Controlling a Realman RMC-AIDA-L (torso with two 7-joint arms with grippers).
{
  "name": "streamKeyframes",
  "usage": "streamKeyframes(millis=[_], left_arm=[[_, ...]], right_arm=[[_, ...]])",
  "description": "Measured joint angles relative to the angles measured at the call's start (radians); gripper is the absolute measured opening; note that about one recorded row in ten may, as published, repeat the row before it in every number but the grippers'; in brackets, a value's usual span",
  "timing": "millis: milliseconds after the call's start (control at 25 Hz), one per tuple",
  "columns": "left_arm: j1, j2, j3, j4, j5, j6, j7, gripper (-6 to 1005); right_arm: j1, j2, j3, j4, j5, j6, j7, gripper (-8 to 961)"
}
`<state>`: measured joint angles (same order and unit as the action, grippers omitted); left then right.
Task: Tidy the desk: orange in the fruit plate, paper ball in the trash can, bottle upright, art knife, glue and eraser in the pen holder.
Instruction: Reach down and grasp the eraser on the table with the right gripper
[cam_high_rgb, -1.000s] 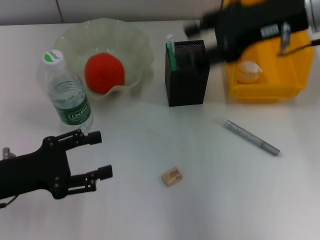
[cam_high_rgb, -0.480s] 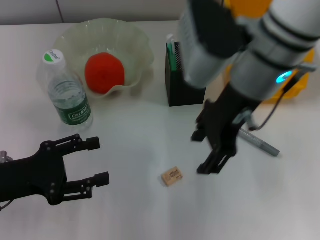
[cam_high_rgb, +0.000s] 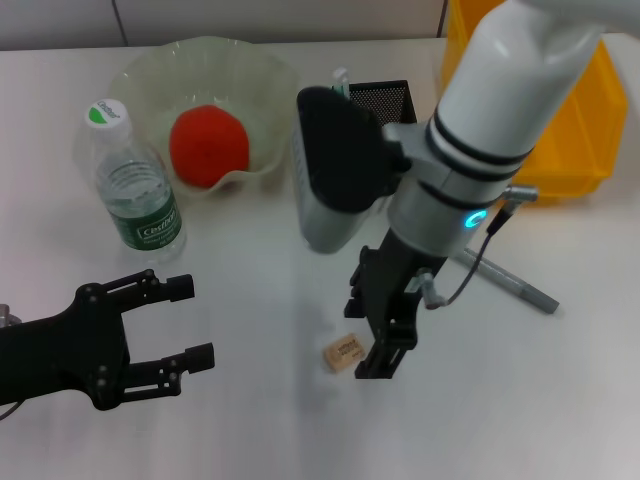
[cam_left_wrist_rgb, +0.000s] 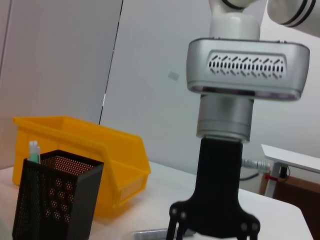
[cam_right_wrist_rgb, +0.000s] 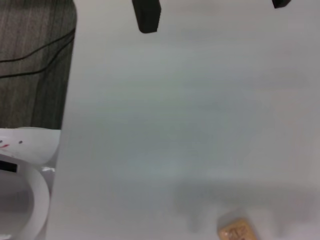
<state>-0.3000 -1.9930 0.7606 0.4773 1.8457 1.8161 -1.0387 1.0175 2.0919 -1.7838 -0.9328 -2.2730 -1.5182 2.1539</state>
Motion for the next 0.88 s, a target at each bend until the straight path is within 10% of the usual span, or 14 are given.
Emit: streamKeyframes(millis=[880], left_arm=[[0.007,0.001,-0.003,-0.006,0.000,-0.003,0.000,819]], right_arm=[[0.023,0.001,-0.192,0.083,0.071,0.188,0.008,483]])
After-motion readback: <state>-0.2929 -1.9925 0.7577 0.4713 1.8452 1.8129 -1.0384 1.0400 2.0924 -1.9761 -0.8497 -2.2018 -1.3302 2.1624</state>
